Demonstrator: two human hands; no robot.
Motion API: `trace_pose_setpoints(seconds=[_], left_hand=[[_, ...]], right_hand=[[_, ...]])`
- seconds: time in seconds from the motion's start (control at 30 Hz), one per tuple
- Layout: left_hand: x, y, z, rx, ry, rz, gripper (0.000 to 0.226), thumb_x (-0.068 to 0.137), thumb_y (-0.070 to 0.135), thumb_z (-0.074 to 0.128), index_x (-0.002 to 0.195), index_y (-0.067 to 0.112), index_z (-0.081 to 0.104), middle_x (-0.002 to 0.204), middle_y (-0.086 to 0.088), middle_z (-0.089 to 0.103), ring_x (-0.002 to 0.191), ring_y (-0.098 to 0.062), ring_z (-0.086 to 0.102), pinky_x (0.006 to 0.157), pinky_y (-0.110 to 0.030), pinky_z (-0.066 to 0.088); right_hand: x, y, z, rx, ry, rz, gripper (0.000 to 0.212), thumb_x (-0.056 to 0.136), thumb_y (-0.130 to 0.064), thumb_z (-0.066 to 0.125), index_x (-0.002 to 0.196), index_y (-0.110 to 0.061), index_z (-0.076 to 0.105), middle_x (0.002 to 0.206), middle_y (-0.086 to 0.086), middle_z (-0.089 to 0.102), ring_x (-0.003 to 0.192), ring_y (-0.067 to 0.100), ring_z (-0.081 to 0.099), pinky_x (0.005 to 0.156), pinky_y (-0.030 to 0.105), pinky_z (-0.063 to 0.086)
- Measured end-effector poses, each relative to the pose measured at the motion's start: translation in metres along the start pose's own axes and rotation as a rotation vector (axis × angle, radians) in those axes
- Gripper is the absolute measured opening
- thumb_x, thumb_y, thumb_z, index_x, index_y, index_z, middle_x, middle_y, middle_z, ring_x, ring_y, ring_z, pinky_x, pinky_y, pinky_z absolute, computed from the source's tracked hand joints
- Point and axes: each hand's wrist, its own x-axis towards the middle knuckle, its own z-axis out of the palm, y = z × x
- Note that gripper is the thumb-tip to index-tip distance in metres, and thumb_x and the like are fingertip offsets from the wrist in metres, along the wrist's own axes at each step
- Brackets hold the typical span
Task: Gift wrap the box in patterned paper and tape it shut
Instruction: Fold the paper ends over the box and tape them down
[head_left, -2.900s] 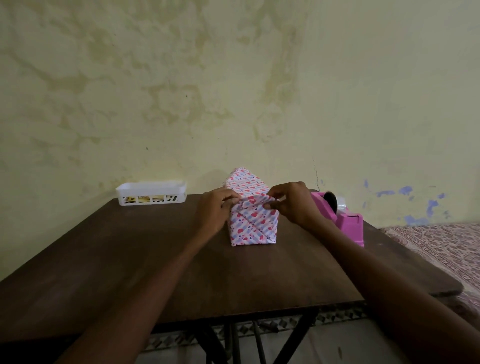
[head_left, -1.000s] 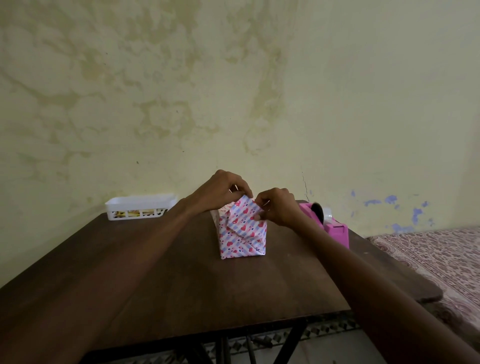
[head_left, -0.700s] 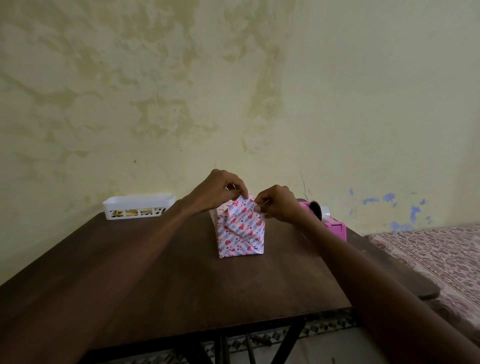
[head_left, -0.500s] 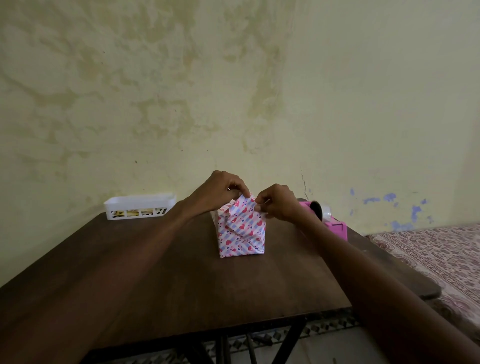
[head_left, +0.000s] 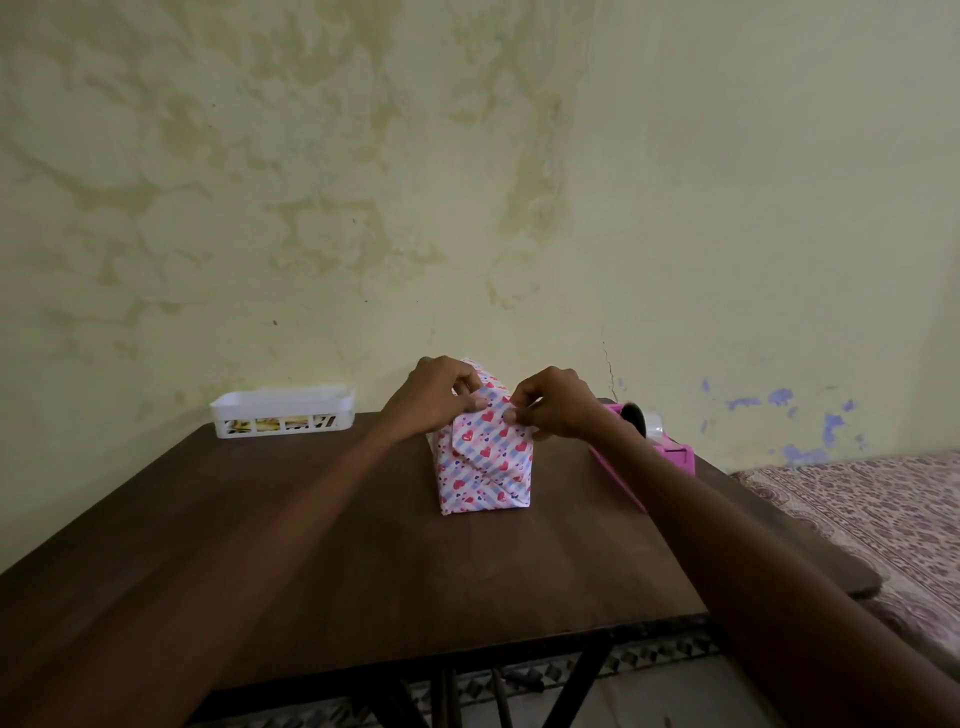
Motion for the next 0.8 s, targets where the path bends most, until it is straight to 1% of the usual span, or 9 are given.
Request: trace_pose_setpoints(seconds=[0.1,0.17,0.23,0.3,0.37,0.47,0.53,0.63,0.8], left_hand=[[0.001,-0.001,0.004,-0.021,0.044,-0.027,0.023,0.082,0.024,0.075,0.099,0.01,0.071,0.101,-0.007,0.071,0.086,-0.015,0.063,0.07,-0.021,0.043],[0.0,-0.002,0.007,-0.059,0.077,-0.068,0.024,0.082,0.026,0.074,0.101,0.012,0.067,0.101,-0.002,0.069,0.088,-0.016,0.064,0.068,-0.02,0.046],[-0.003,-0.002,0.007,-0.093,0.123,-0.11,0.027,0.082,0.026,0.075,0.101,0.015,0.058,0.097,0.003,0.063,0.086,-0.014,0.062,0.066,-0.019,0.049],[-0.006,-0.004,0.007,-0.094,0.172,-0.113,0.03,0.081,0.026,0.076,0.097,0.017,0.053,0.095,0.004,0.063,0.083,-0.013,0.062,0.068,-0.024,0.054],[-0.011,-0.007,0.009,-0.068,0.183,-0.111,0.027,0.08,0.027,0.076,0.093,0.015,0.056,0.094,0.0,0.066,0.082,-0.015,0.063,0.073,-0.028,0.056],[-0.014,-0.009,0.012,-0.066,0.183,-0.147,0.022,0.081,0.026,0.076,0.091,0.012,0.063,0.094,-0.004,0.069,0.082,-0.017,0.064,0.075,-0.028,0.054],[-0.015,-0.01,0.013,-0.084,0.216,-0.175,0.02,0.081,0.025,0.075,0.091,0.011,0.067,0.093,-0.006,0.07,0.078,-0.017,0.064,0.074,-0.029,0.055],[-0.014,-0.011,0.015,-0.125,0.255,-0.21,0.018,0.082,0.026,0.075,0.09,0.011,0.068,0.092,-0.006,0.071,0.072,-0.016,0.064,0.071,-0.029,0.056],[-0.014,-0.011,0.018,-0.166,0.285,-0.242,0.016,0.083,0.026,0.074,0.088,0.012,0.069,0.09,-0.005,0.071,0.071,-0.016,0.065,0.072,-0.031,0.058]], right_hand=[[0.0,-0.004,-0.001,-0.047,-0.011,-0.009,0.019,0.081,-0.029,0.079,0.084,-0.014,0.069,0.089,0.001,0.072,0.067,0.013,0.071,0.056,0.014,0.053],[0.003,-0.004,0.0,-0.059,0.003,0.0,0.016,0.083,-0.028,0.077,0.084,-0.014,0.069,0.092,0.003,0.073,0.064,0.013,0.071,0.058,0.016,0.054],[0.004,-0.004,0.001,-0.05,0.014,0.021,0.014,0.085,-0.026,0.075,0.084,-0.014,0.069,0.093,0.004,0.073,0.056,0.007,0.068,0.055,0.015,0.052],[0.005,-0.004,0.003,-0.058,0.022,0.033,0.013,0.087,-0.026,0.073,0.084,-0.014,0.07,0.092,0.004,0.074,0.052,0.005,0.066,0.053,0.012,0.048],[0.007,-0.005,0.004,-0.074,0.035,0.04,0.012,0.087,-0.027,0.073,0.085,-0.015,0.07,0.09,0.003,0.074,0.051,0.004,0.065,0.052,0.011,0.045],[0.007,-0.006,0.005,-0.105,0.039,0.043,0.01,0.089,-0.026,0.071,0.084,-0.018,0.07,0.089,0.001,0.074,0.046,0.0,0.062,0.049,0.009,0.041],[0.007,-0.008,0.005,-0.113,0.039,0.047,0.01,0.09,-0.026,0.071,0.085,-0.017,0.071,0.088,0.001,0.074,0.047,0.001,0.063,0.05,0.009,0.042],[0.007,-0.009,0.004,-0.111,0.04,0.054,0.009,0.09,-0.024,0.071,0.086,-0.015,0.072,0.088,0.002,0.074,0.056,0.008,0.068,0.055,0.012,0.049],[0.007,-0.009,0.003,-0.11,0.033,0.055,0.008,0.09,-0.022,0.07,0.085,-0.016,0.071,0.088,0.003,0.073,0.053,0.006,0.066,0.051,0.011,0.047]])
